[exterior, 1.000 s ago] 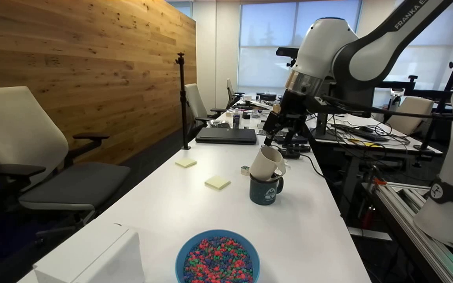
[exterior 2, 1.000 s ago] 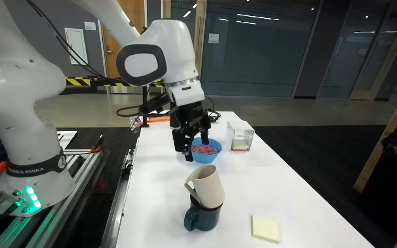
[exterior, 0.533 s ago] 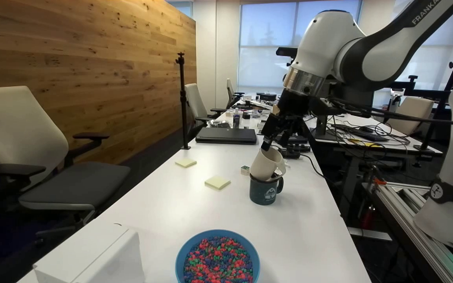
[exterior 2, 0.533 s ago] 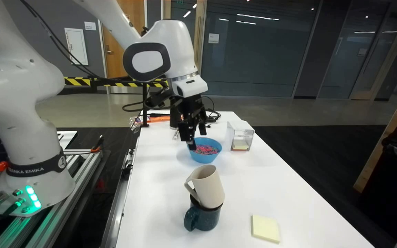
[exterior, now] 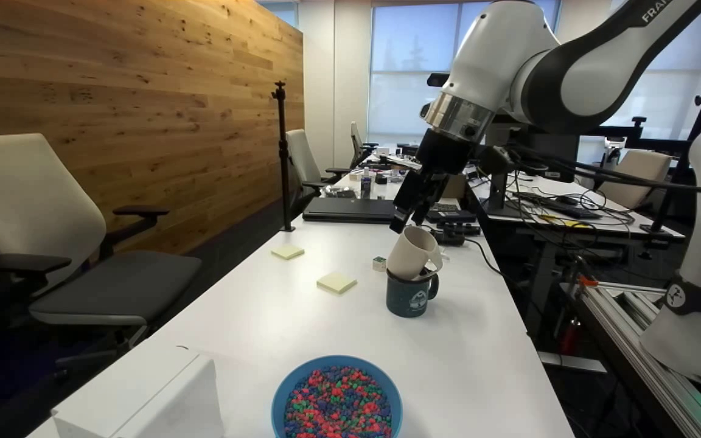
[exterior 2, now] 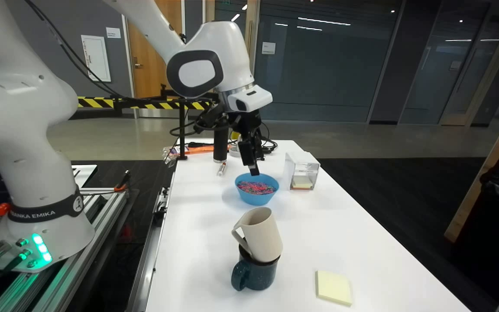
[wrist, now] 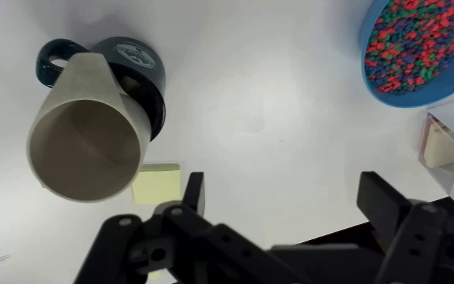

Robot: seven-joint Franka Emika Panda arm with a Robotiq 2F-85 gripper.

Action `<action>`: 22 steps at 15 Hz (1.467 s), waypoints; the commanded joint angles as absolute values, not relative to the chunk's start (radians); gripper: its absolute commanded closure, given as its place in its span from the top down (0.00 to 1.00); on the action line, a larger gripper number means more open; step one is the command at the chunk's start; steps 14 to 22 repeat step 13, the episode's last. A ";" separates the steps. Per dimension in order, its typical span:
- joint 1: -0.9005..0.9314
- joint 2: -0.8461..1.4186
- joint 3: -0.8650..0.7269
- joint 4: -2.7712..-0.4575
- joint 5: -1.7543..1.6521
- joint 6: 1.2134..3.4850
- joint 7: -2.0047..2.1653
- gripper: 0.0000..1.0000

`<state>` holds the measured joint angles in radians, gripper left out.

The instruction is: Put the white mug on top of the dark green mug.

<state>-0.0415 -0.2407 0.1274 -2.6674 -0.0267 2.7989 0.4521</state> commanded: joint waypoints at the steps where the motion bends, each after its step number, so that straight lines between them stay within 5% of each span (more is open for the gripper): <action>1: 0.015 -0.157 0.108 -2.592 0.045 2.797 0.346 1.00; 22: 0.014 -0.036 0.103 -2.471 -0.035 2.715 0.401 1.00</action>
